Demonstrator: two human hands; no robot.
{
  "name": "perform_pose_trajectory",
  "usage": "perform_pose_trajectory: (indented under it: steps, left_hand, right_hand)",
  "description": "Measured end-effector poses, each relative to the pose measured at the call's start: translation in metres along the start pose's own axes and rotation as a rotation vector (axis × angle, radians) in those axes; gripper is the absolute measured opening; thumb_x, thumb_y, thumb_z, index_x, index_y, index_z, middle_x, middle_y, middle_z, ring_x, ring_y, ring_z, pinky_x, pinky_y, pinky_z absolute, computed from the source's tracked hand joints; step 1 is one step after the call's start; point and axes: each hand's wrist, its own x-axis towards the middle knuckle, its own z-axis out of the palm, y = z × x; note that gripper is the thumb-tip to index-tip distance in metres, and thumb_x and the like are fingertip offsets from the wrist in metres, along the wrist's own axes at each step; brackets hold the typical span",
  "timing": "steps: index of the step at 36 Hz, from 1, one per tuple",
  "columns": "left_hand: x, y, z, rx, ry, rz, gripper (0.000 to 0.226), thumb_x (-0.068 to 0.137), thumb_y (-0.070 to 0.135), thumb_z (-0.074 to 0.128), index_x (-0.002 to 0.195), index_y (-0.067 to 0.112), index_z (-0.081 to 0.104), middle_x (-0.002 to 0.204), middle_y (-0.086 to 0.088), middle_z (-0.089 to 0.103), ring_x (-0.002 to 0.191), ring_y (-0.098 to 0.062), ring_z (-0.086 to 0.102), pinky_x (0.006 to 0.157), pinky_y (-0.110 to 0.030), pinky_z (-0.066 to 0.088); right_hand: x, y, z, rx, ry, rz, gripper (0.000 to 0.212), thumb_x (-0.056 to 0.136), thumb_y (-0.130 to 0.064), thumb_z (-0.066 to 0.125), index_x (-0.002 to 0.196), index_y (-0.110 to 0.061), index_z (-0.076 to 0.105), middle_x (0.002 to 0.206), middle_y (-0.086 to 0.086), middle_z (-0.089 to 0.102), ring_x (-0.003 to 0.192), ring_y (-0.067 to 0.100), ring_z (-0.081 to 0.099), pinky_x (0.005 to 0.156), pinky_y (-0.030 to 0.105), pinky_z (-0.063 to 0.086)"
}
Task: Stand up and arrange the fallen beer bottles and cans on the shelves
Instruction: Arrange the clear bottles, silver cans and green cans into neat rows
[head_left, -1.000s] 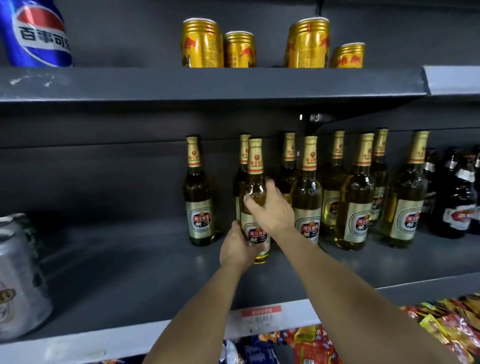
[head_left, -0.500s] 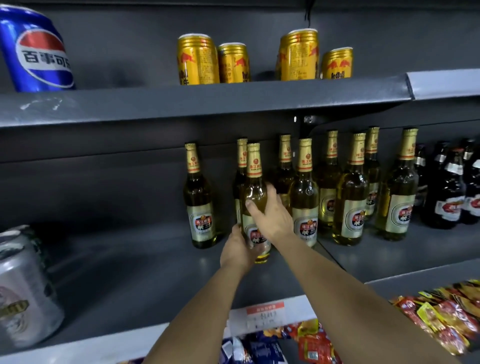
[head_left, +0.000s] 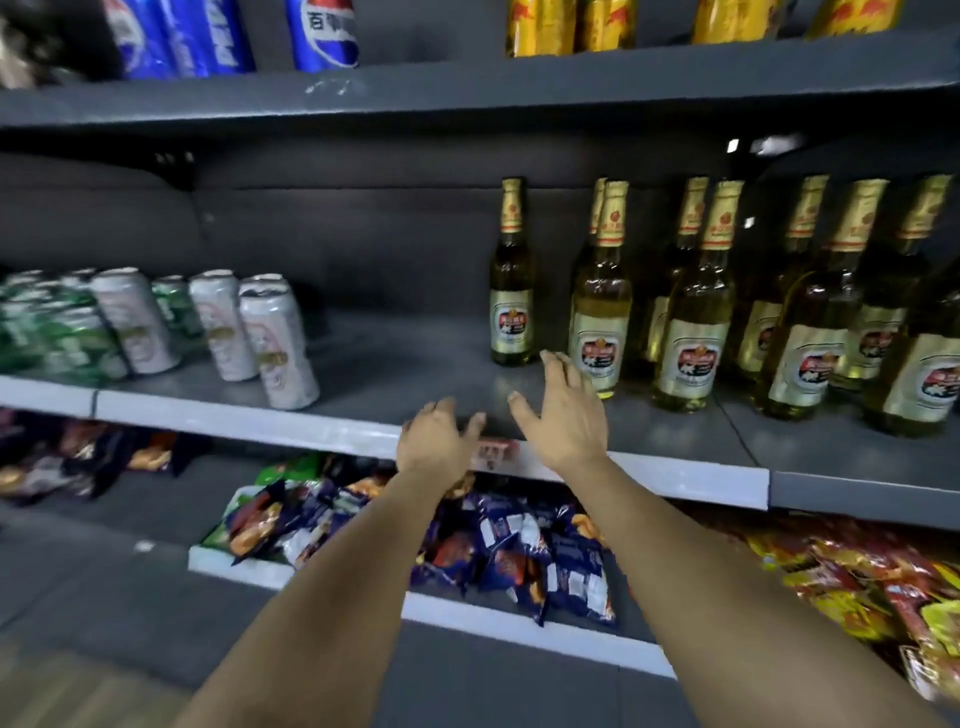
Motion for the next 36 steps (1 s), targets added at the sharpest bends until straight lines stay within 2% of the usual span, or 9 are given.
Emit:
perform_pose_trajectory:
  steps: [4,8,11,13,17,21,29,36]
  left_hand:
    - [-0.040,-0.059,-0.020,0.081,0.001,-0.135,0.058,0.099,0.049,0.041,0.144,0.013,0.040,0.147,-0.009,0.045,0.134,-0.028,0.043,0.109,-0.041,0.034]
    - [-0.082,-0.123,-0.042,0.150,0.038,-0.289,0.053,0.097,0.053,0.042,0.133,0.015,0.050,0.137,-0.009,0.054,0.125,-0.029,0.050,0.101,-0.040,0.038]
    - [-0.112,-0.166,-0.061,0.165,0.034,-0.396,0.053,0.097,0.050,0.043,0.138,0.017,0.047,0.138,-0.010,0.053,0.126,-0.030,0.049,0.100,-0.040,0.038]
    - [-0.131,-0.195,-0.073,0.177,0.031,-0.470,0.054,0.098,0.049,0.042,0.141,0.017,0.043,0.142,-0.009,0.049,0.129,-0.029,0.046,0.103,-0.040,0.036]
    - [-0.171,-0.262,-0.095,0.167,0.067,-0.567,0.051,0.098,0.048,0.043,0.133,0.011,0.049,0.140,-0.011,0.050,0.130,-0.027,0.045,0.102,-0.037,0.037]
    - [-0.207,-0.327,-0.126,0.140,0.057,-0.642,0.056,0.099,0.048,0.042,0.138,0.008,0.044,0.146,-0.012,0.045,0.134,-0.027,0.042,0.104,-0.036,0.037]
    - [-0.275,-0.465,-0.187,0.208,0.038,-0.766,0.058,0.098,0.054,0.039,0.135,0.010,0.046,0.139,-0.013,0.051,0.125,-0.031,0.050,0.095,-0.039,0.045]
    - [-0.310,-0.557,-0.224,0.199,0.021,-0.879,0.061,0.098,0.054,0.039,0.136,0.006,0.046,0.139,-0.016,0.050,0.127,-0.032,0.048,0.099,-0.040,0.044]
  right_hand:
    - [-0.032,-0.037,0.027,-0.030,-0.182,-0.198,0.066,0.097,-0.046,0.045,0.151,-0.016,0.024,0.158,0.006,0.024,0.142,0.026,0.025,0.110,0.037,0.028]
    - [-0.058,-0.089,0.054,-0.007,-0.313,-0.375,0.064,0.097,-0.045,0.046,0.150,-0.016,0.026,0.157,0.005,0.025,0.141,0.025,0.026,0.113,0.035,0.023]
    - [-0.080,-0.131,0.079,0.012,-0.385,-0.459,0.064,0.096,-0.046,0.048,0.149,-0.015,0.029,0.154,0.005,0.029,0.139,0.026,0.030,0.112,0.035,0.024]
    - [-0.096,-0.157,0.098,0.013,-0.450,-0.494,0.064,0.096,-0.047,0.048,0.149,-0.016,0.029,0.154,0.006,0.029,0.139,0.026,0.031,0.110,0.035,0.026]
    - [-0.132,-0.208,0.140,0.039,-0.600,-0.534,0.063,0.097,-0.047,0.046,0.149,-0.017,0.028,0.155,0.005,0.028,0.138,0.027,0.031,0.108,0.036,0.029]
    - [-0.158,-0.265,0.180,0.044,-0.711,-0.557,0.063,0.098,-0.048,0.044,0.150,-0.018,0.025,0.156,0.003,0.025,0.138,0.027,0.031,0.105,0.039,0.033]
    - [-0.203,-0.385,0.253,0.018,-0.814,-0.621,0.066,0.097,-0.049,0.044,0.151,-0.018,0.024,0.157,0.003,0.026,0.140,0.026,0.030,0.111,0.040,0.031]
    - [-0.241,-0.469,0.304,-0.003,-0.905,-0.664,0.068,0.097,-0.052,0.042,0.153,-0.021,0.019,0.159,0.000,0.021,0.142,0.025,0.026,0.109,0.041,0.033]
